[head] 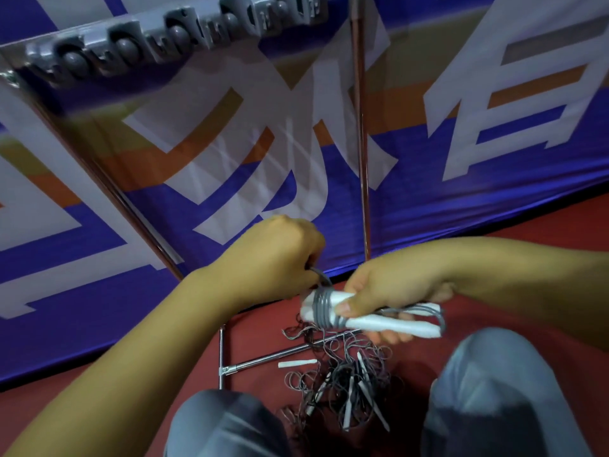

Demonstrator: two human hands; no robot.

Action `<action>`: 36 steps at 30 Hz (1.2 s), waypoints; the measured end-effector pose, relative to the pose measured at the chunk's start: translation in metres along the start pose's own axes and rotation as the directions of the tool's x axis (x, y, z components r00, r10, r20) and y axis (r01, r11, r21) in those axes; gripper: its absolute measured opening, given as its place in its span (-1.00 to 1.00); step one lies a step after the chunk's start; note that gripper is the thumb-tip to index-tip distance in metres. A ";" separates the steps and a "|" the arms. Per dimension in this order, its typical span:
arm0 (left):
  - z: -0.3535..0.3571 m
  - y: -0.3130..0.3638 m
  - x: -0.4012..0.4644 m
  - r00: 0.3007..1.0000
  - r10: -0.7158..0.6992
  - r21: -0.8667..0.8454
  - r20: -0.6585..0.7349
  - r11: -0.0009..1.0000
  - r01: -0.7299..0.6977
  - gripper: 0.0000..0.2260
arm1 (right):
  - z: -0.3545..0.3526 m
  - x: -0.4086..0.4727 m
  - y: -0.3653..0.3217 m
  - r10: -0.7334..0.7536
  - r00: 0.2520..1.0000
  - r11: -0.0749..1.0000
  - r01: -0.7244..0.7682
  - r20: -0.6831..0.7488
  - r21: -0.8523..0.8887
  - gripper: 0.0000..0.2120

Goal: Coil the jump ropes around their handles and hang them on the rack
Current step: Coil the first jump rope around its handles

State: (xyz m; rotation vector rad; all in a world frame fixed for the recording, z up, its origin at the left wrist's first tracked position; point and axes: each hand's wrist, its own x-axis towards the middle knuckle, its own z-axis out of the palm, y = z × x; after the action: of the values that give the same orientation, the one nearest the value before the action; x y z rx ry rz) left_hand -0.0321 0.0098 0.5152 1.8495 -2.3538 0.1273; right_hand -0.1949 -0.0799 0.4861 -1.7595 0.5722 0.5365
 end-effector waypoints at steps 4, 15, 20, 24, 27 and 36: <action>0.000 0.010 -0.004 0.931 -0.343 -0.071 -0.126 0.939 0.336 -0.83 | -0.001 0.004 -0.009 -0.114 0.984 0.988 0.127 -0.137 0.091 -0.73; 0.013 0.038 -0.041 0.843 -0.503 -0.894 0.192 0.264 0.362 -0.76 | -0.005 -0.004 -0.005 -0.279 0.793 0.791 0.510 -0.541 0.339 -0.76; 0.016 0.036 -0.045 0.877 -0.411 -0.967 0.248 -0.052 0.250 -0.70 | 0.003 -0.012 -0.002 -0.324 0.792 0.729 0.557 -0.517 0.397 -0.71; 0.009 0.036 -0.038 0.835 -0.437 -0.928 0.336 -0.001 0.373 -0.53 | 0.008 -0.009 -0.002 -0.325 0.754 0.726 0.586 -0.571 0.360 -0.68; 0.009 0.033 -0.037 0.854 -0.406 -0.936 0.326 -0.012 0.352 -0.66 | 0.008 -0.011 -0.003 -0.353 0.735 0.734 0.601 -0.579 0.316 -0.74; 0.010 0.028 -0.030 0.880 -0.306 -0.902 0.362 -0.355 0.247 -0.86 | 0.007 -0.005 0.002 -0.342 0.727 0.759 0.587 -0.595 0.281 -0.74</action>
State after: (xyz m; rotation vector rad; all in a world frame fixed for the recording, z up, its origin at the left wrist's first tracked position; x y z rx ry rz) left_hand -0.0533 0.0437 0.5010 1.1424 -0.7732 -1.4155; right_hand -0.2007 -0.0734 0.4859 -1.4933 0.5147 -0.4403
